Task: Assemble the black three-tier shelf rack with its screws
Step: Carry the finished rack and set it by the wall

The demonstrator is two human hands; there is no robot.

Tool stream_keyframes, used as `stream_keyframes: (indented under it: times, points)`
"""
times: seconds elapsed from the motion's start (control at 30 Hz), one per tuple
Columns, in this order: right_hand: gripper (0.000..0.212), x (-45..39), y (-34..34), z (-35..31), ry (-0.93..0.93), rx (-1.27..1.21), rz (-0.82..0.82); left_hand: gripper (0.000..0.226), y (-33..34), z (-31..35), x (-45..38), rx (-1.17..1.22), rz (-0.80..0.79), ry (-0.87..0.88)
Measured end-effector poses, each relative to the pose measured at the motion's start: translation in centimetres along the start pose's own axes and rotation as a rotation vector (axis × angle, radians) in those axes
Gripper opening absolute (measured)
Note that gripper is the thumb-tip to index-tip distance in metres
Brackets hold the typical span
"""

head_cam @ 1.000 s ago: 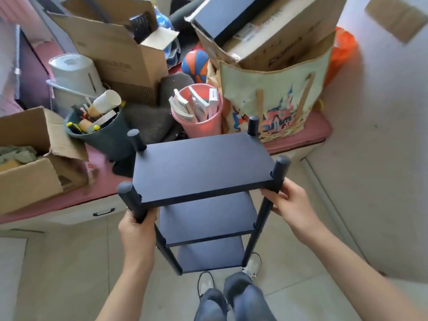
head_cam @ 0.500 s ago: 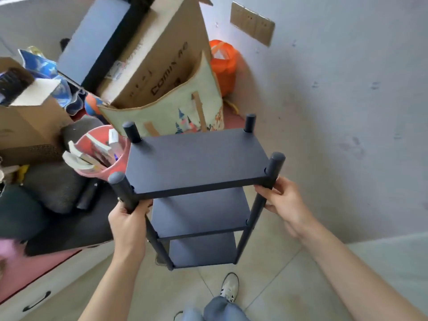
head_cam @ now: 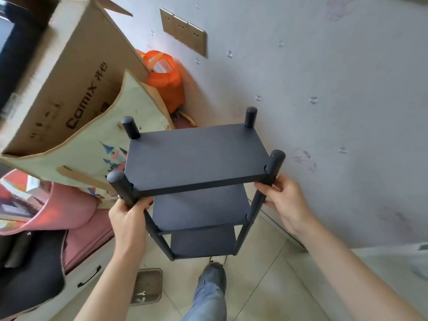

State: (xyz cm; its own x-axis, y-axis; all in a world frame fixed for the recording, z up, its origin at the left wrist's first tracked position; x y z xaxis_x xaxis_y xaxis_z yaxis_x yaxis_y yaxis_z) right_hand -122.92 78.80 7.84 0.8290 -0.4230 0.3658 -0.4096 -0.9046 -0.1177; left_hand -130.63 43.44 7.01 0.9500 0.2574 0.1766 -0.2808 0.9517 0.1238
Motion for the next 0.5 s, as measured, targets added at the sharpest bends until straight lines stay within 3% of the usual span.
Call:
stream_keyframes:
  times: [0.5]
  points:
    - [0.024,-14.4,-5.8,-2.9,0.056,0.170,-0.087,0.010,13.0,-5.7,-7.1,-0.012,0.079,-0.105]
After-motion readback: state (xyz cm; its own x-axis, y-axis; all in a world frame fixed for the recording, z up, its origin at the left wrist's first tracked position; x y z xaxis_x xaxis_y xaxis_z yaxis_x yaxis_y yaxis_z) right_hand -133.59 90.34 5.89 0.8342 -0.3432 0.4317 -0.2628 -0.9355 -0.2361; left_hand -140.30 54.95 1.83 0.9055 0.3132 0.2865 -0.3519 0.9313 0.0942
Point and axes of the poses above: each hand's wrist, its own x-axis away from the middle knuckle, its own y-axis out of the palm, z = x × y, the point moved 10 cm from there along -x, towards the middle knuckle, and after that the axes turned 5 degrees about x, right-handed, at the moved point
